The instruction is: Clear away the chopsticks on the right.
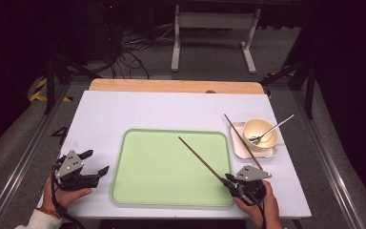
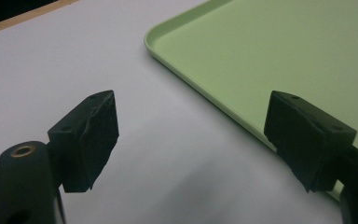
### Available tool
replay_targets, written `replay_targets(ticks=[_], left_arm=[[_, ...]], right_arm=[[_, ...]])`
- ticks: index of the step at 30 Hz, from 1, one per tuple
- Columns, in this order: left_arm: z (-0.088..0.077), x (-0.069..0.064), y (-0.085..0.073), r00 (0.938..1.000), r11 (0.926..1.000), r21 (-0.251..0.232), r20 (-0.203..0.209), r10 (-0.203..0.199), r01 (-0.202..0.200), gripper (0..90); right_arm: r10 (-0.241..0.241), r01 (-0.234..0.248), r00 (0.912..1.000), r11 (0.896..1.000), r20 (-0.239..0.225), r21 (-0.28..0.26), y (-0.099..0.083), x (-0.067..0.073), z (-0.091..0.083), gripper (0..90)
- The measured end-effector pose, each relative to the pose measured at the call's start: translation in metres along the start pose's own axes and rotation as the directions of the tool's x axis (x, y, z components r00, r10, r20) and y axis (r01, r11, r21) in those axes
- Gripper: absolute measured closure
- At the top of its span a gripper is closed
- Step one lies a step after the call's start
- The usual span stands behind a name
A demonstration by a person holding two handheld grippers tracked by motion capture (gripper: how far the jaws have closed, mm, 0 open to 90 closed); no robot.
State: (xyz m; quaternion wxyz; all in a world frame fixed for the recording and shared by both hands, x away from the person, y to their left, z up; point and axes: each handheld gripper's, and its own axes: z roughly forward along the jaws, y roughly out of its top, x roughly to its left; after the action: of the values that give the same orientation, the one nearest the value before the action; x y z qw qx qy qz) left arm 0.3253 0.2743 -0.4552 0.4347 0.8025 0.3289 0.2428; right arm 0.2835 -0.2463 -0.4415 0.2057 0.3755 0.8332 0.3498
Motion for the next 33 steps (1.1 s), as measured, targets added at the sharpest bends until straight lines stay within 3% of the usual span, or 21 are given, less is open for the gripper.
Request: replay_targets(ticks=[4, 14, 22, 29, 33], left_arm=[[0.000, 0.000, 0.000, 1.0000, 1.0000, 0.003, -0.001, -0.001, 0.001, 18.6], [0.000, 0.002, -0.002, 0.9999, 0.9999, 0.004, -0.003, -0.010, 0.010, 18.9], [-0.001, 0.001, -0.002, 1.0000, 1.0000, 0.004, -0.002, -0.009, 0.009, 18.9], [0.000, 0.000, -0.001, 1.0000, 1.0000, 0.006, -0.001, 0.000, 0.000, 18.9], [0.000, 0.000, -0.001, 1.0000, 1.0000, 0.006, 0.002, -0.001, 0.001, 18.9]], right_arm=[[-0.019, 0.019, 0.9998, 1.000, 0.009, -0.009, 0.001, -0.003, -0.002, 75.4], [-0.011, 0.012, 0.9992, 0.999, 0.039, -0.030, 0.003, -0.016, -0.007, 75.4], [0.022, -0.018, 0.9978, 0.998, 0.063, -0.062, 0.004, -0.028, -0.017, 74.5], [0.024, -0.016, 0.9924, 0.997, 0.121, -0.070, 0.002, -0.038, -0.028, 74.6], [0.059, -0.046, 0.9826, 0.996, 0.176, -0.079, -0.002, -0.053, -0.038, 72.2]])
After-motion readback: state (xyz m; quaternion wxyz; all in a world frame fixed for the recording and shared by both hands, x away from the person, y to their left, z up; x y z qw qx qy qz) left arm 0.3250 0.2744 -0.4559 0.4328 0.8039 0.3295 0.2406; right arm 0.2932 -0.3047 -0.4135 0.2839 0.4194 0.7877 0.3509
